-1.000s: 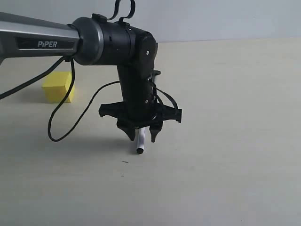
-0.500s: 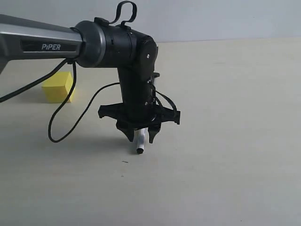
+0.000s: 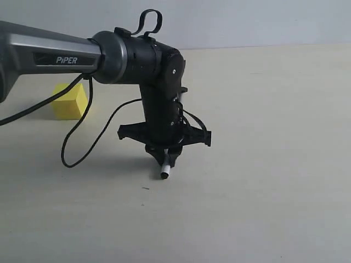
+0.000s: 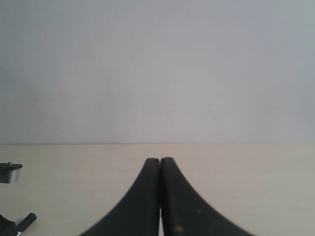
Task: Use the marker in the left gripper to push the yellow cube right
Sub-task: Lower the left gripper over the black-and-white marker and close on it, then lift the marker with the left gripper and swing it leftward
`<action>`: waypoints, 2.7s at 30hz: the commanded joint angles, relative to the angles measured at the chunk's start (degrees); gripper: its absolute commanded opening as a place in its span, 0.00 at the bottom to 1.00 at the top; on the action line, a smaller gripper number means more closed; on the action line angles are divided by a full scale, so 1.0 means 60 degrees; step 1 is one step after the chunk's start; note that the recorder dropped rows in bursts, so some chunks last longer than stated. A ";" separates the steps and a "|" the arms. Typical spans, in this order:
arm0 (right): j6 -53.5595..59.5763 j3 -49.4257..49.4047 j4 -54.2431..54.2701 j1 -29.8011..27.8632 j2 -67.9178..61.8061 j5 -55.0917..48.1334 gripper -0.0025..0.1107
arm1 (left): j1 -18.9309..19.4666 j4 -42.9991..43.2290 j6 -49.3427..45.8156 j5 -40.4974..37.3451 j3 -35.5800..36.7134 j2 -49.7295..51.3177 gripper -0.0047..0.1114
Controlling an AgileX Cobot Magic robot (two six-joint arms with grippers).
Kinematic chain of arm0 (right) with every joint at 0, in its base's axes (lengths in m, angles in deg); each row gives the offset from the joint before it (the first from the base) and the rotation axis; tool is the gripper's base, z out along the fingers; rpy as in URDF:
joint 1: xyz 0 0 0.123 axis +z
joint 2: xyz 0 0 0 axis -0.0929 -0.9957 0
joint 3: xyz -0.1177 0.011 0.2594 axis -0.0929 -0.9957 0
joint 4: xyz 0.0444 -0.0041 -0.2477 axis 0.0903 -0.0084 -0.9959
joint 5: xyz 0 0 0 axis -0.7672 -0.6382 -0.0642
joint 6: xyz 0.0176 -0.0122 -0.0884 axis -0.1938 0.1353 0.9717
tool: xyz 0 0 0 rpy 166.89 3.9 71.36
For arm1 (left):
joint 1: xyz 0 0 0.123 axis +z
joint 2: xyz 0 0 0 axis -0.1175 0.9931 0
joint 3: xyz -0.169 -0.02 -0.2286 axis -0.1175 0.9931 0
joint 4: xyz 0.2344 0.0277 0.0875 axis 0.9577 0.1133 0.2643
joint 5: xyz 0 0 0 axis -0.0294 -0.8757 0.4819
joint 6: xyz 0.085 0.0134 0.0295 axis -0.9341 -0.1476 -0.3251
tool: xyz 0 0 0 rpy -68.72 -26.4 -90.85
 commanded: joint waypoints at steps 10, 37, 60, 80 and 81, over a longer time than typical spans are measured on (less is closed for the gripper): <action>0.0032 -0.0049 -0.0007 -0.0051 0.0064 0.0052 0.02 | -0.0022 0.0058 -0.3524 -0.0201 -0.1421 -0.1101 0.04; 0.0032 -0.0049 -0.0007 -0.0051 0.0064 0.0032 0.02 | 0.0453 0.0172 -0.9426 -0.1857 -0.2637 -0.2498 0.04; 0.0032 -0.0049 -0.0007 -0.0051 0.0064 0.0050 0.02 | 0.5603 0.0037 -1.7313 -0.2166 -0.2533 -0.2872 0.04; 0.0032 -0.0049 -0.0007 -0.0051 0.0064 0.0050 0.02 | 0.8537 0.0554 -2.0249 -0.2166 -0.2533 -0.1123 0.04; 0.0032 -0.0049 -0.0007 -0.0051 0.0064 0.0050 0.02 | 0.8603 0.0554 -2.0341 -0.2156 -0.2533 -0.1049 0.04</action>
